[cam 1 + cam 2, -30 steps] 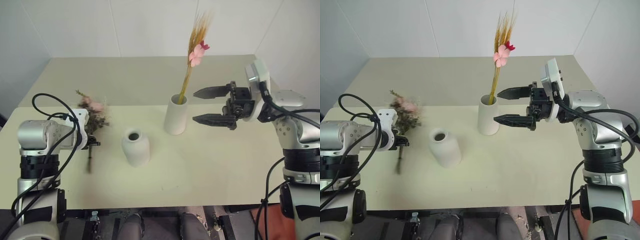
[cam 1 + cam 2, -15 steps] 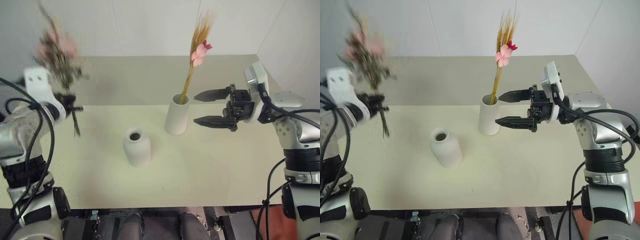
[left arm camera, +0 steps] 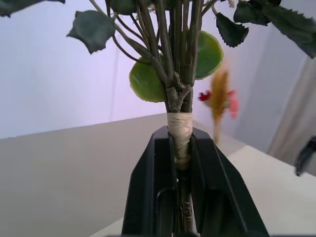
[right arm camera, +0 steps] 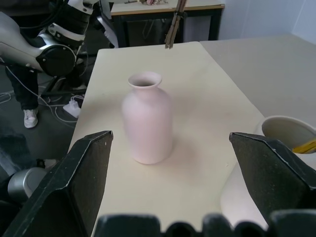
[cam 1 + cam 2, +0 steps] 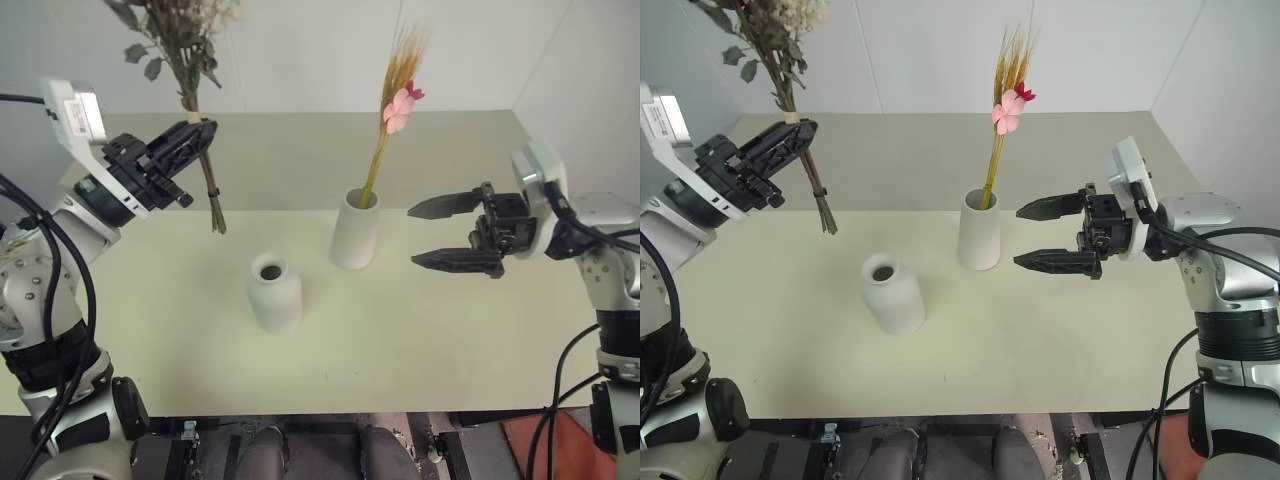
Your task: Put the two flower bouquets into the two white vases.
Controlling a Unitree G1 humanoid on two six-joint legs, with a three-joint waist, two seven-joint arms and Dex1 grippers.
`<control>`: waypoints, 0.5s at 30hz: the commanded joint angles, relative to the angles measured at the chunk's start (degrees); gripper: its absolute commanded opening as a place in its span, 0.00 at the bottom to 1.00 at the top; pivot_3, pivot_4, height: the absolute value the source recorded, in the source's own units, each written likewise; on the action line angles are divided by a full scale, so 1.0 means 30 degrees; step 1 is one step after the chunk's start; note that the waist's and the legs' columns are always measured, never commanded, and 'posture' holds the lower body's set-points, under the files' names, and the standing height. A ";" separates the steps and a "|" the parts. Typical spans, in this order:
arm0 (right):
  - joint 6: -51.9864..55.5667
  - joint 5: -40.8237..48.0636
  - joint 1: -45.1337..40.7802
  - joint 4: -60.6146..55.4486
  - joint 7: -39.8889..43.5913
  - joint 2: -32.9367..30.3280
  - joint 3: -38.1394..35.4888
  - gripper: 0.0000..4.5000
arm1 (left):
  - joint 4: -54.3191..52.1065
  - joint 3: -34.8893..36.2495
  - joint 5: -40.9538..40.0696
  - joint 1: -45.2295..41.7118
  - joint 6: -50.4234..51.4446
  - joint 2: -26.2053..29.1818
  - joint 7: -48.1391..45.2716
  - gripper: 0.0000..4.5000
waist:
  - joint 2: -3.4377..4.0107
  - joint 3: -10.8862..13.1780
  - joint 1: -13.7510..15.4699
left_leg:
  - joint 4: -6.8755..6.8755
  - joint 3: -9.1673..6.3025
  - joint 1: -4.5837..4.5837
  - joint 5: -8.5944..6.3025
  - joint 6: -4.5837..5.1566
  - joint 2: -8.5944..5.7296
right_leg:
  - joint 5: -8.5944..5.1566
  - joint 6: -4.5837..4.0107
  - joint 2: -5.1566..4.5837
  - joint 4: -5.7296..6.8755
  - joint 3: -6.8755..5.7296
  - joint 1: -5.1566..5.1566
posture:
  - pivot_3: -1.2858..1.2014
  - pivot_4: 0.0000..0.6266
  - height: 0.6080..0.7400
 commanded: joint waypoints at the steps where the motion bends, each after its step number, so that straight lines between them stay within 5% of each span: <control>1: 0.0023 0.0983 0.0463 -0.1106 0.0795 -0.0818 -0.1252 1.00 | -0.0637 -0.0488 -0.1324 0.0135 -0.0533 0.0303 -0.1004 0.03 | 0.0000 0.0000 -0.0008 | 0.0000 0.0000 0.0006 0.0000 0.0000 0.0002 | 0.0000 0.0000 0.0003 0.0000 0.0000 0.0005 | 0.52 0.24 1.00; 15: -0.0221 0.1959 0.1547 -0.1892 0.0503 -0.0908 -0.2424 1.00 | -0.0225 -0.2459 -0.2481 -0.0129 -0.1695 -0.0840 -0.0823 0.03 | 0.0000 0.0000 -0.0028 | 0.0002 -0.0001 0.0028 0.0000 0.0002 0.0006 | 0.0000 0.0000 0.0011 -0.0003 0.0004 0.0027 | 0.52 0.24 1.00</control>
